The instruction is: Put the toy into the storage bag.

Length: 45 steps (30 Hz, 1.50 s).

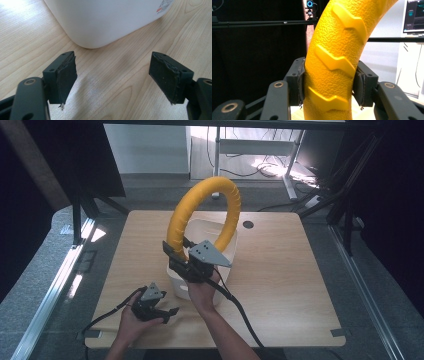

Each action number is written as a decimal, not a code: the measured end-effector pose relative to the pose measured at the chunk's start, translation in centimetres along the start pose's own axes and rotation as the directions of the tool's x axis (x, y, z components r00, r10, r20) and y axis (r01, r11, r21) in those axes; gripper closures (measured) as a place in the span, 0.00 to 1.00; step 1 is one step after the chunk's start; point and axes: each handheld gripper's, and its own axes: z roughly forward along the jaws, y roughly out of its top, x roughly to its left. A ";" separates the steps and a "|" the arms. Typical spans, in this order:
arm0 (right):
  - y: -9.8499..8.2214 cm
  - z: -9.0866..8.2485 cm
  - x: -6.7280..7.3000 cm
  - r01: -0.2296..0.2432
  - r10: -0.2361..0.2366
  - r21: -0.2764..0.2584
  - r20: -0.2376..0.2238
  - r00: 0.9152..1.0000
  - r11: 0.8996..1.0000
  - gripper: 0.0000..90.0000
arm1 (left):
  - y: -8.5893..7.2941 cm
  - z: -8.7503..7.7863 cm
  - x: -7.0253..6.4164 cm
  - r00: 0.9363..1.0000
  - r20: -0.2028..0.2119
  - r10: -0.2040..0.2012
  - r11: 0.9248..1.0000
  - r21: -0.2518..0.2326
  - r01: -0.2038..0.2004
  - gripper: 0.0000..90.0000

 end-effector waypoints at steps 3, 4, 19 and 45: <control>-0.3 0.0 -0.1 -0.011 0.011 0.000 0.007 1.000 1.000 0.56 | 0.0 0.0 0.0 1.000 0.000 0.001 1.000 0.001 -0.001 0.25; -0.5 0.1 -0.1 -0.010 0.010 -0.003 0.011 1.000 1.000 0.56 | 0.0 0.0 0.0 1.000 0.000 0.002 1.000 0.002 -0.002 0.25; -2.4 0.4 -0.2 -0.048 0.047 0.025 0.044 0.998 0.999 0.56 | 0.0 0.0 0.0 1.000 0.001 0.001 1.000 0.002 -0.001 0.25; -4.2 0.7 0.6 -0.047 0.044 0.062 0.060 0.997 0.997 0.56 | 0.0 0.1 0.0 1.000 0.003 0.003 1.000 0.004 -0.003 0.25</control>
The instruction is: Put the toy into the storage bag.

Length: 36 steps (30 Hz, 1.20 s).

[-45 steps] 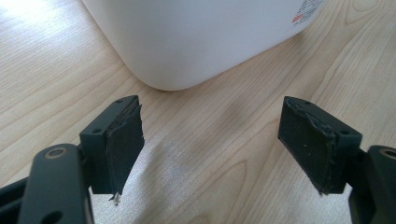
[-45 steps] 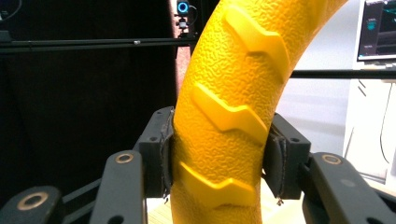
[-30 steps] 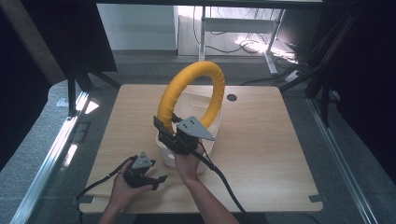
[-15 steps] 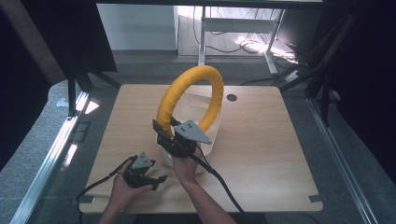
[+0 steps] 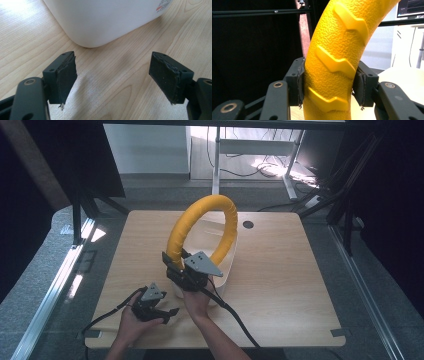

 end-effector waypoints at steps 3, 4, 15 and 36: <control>-0.3 0.0 0.1 0.009 -0.009 0.006 0.007 1.000 1.000 0.56 | 0.0 0.0 0.0 1.000 0.000 0.000 1.000 0.001 0.000 0.25; -0.3 0.0 0.1 0.009 -0.009 0.006 0.007 1.000 1.000 0.56 | 0.0 0.0 0.0 1.000 0.000 0.000 1.000 0.001 0.000 0.24; -1.2 -0.4 0.4 0.027 -0.029 0.052 0.028 0.999 0.998 0.55 | 0.0 0.1 -0.1 1.000 0.003 -0.001 1.000 0.007 0.001 0.24; -1.4 -1.3 -0.2 0.018 -0.021 0.124 0.024 0.999 0.992 0.32 | -0.1 0.3 -0.1 1.000 0.008 -0.005 1.000 0.016 0.005 0.24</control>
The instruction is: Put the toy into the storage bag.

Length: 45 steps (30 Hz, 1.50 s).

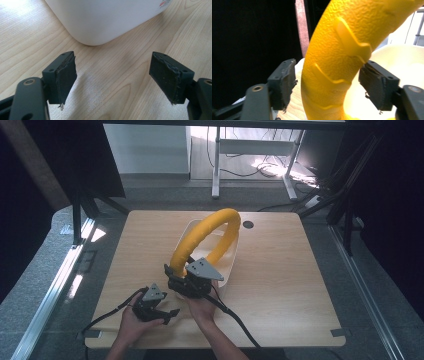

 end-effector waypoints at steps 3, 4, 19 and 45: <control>0.0 -0.3 -0.3 -0.018 0.018 0.004 0.005 1.000 1.000 0.28 | 0.0 0.0 0.0 1.000 -0.001 0.002 1.000 0.002 -0.002 0.24; 0.1 -0.3 -0.3 -0.016 0.016 0.003 0.007 1.000 1.000 0.28 | 0.0 0.0 0.0 1.000 -0.001 0.002 1.000 0.002 -0.002 0.24; 0.1 -2.9 -1.6 -0.024 0.025 0.020 -0.041 0.999 1.000 0.22 | -0.3 -0.5 -0.3 1.000 -0.020 0.024 1.000 0.014 -0.024 0.24; -2.1 -8.0 -2.7 -0.034 0.034 -0.009 -0.044 0.998 0.999 0.22 | -0.3 -0.6 -0.4 0.999 -0.013 0.031 0.999 0.017 -0.031 0.23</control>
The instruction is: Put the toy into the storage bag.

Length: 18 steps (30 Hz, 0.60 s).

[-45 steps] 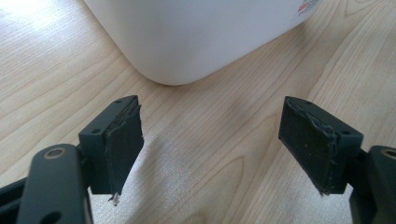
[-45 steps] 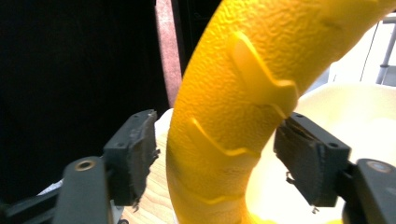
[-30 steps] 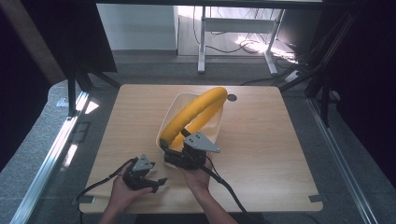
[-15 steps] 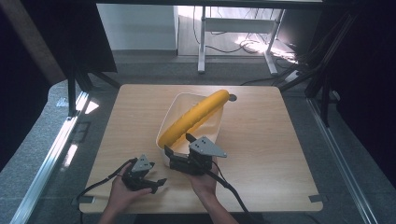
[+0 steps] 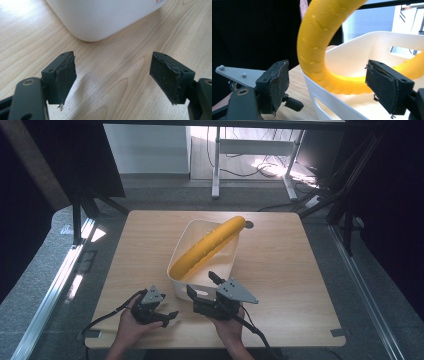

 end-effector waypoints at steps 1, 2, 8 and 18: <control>-0.1 -0.2 -0.2 -0.003 0.003 -0.001 0.004 1.000 1.000 0.22 | 0.0 0.0 0.0 1.000 -0.001 0.000 1.000 0.001 0.000 0.23; -0.1 -0.5 -0.4 -0.005 0.005 -0.002 0.005 1.000 1.000 0.22 | 0.0 0.0 0.0 1.000 -0.001 0.000 1.000 0.002 0.000 0.23; -0.6 -1.8 -1.5 -0.002 0.003 -0.016 0.017 1.000 1.000 0.23 | 0.0 0.1 0.0 1.000 -0.004 -0.002 1.000 0.002 0.002 0.23; -0.6 -4.4 -5.1 0.010 -0.006 -0.047 0.092 0.996 0.999 0.28 | 0.0 0.2 0.0 1.000 -0.004 -0.006 1.000 0.003 0.006 0.23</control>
